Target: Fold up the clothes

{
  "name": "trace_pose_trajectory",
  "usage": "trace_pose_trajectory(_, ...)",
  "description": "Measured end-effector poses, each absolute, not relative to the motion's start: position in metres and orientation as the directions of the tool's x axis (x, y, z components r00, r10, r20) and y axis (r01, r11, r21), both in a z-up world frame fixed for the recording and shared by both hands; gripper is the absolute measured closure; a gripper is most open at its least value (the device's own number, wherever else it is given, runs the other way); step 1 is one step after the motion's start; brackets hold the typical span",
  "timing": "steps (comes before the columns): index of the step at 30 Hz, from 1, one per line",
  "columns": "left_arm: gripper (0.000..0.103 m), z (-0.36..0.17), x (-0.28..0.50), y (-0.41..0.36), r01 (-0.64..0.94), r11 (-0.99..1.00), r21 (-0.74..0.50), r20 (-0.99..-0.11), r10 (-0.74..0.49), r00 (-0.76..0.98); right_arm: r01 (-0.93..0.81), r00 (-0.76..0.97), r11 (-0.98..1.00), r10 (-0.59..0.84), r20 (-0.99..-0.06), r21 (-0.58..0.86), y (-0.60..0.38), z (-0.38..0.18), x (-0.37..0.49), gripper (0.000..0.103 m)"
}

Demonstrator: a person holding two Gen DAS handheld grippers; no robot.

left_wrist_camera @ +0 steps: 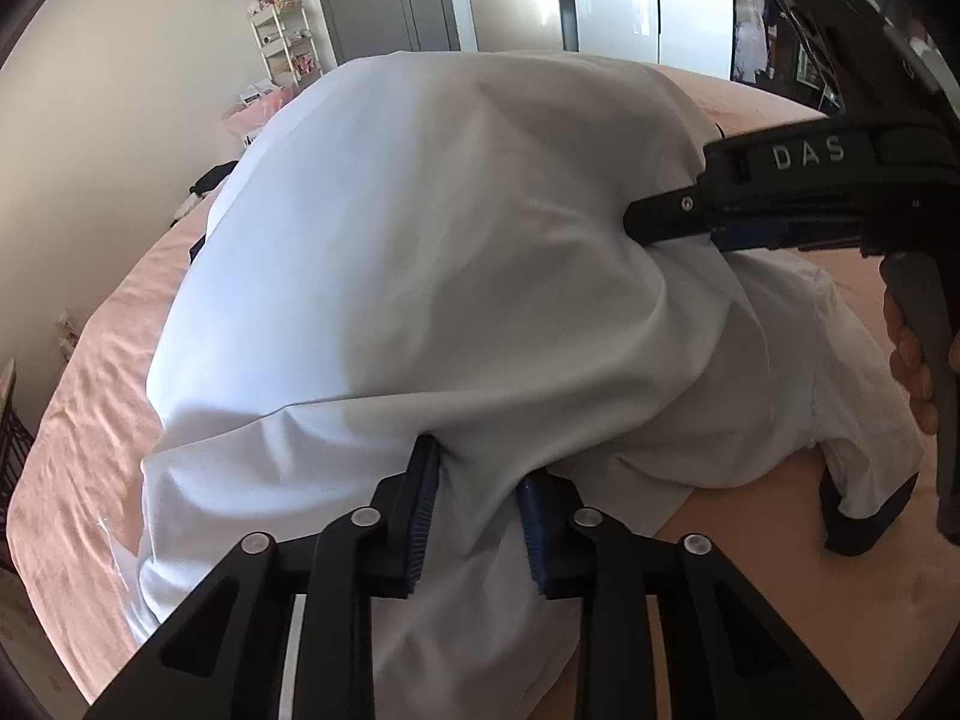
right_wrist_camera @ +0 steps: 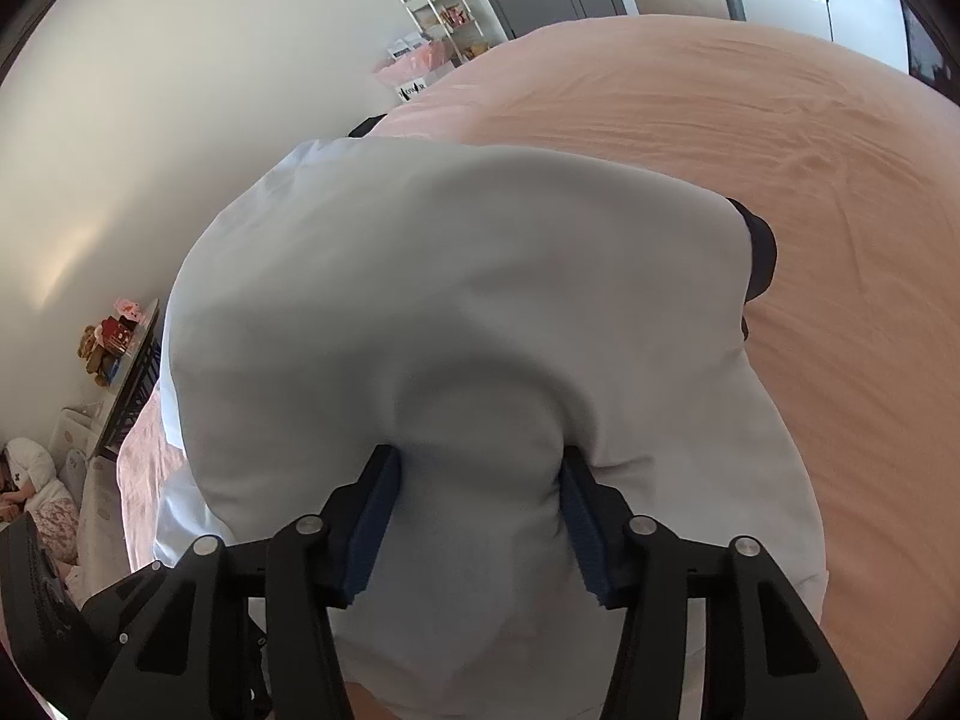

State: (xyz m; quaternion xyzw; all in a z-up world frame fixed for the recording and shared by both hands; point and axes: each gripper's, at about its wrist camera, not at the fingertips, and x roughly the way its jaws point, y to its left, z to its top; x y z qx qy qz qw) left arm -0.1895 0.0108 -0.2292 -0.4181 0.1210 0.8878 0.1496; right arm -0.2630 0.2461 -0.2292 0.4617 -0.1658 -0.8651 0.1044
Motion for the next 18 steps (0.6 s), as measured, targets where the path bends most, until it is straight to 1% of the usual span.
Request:
trace_pose_trajectory(2,0.095,-0.224,-0.192,0.008,-0.355,-0.933,0.061,-0.766,0.184,-0.615,0.02,-0.562,-0.925,-0.324,-0.761,0.38,0.248,-0.23,-0.262,0.073)
trace_pose_trajectory(3,0.097,-0.222,-0.192,0.008,-0.35,-0.935,0.055,-0.762,0.187,-0.62,0.015,-0.567,-0.925,-0.32,-0.759,0.379,0.25,-0.228,-0.26,0.079)
trace_pose_trajectory(4,0.098,-0.22,-0.193,0.007,-0.345,-0.937,0.05,-0.757,0.19,-0.625,0.011,-0.573,-0.925,-0.317,-0.756,0.379,0.252,-0.227,-0.259,0.093)
trace_pose_trajectory(7,0.1,-0.213,-0.189,0.008,-0.348,-0.936,0.06,-0.741,0.192,-0.644,0.01,-0.588,-0.917,-0.328,-0.74,0.399,0.254,-0.219,-0.257,0.096)
trace_pose_trajectory(12,0.1,-0.185,-0.181,0.003,-0.351,-0.936,0.009,-0.702,0.244,-0.669,0.022,-0.613,-0.903,-0.352,-0.708,0.43,0.25,-0.203,-0.25,0.097)
trace_pose_trajectory(16,0.1,-0.154,-0.175,0.008,-0.364,-0.931,-0.042,-0.663,0.298,-0.686,0.055,-0.641,-0.891,-0.378,-0.668,0.451,0.248,-0.182,-0.244,0.098)
trace_pose_trajectory(18,0.1,-0.133,-0.172,0.013,-0.379,-0.925,-0.045,-0.638,0.318,-0.702,0.065,-0.662,-0.886,-0.382,-0.645,0.459,0.25,-0.169,-0.237,0.098)
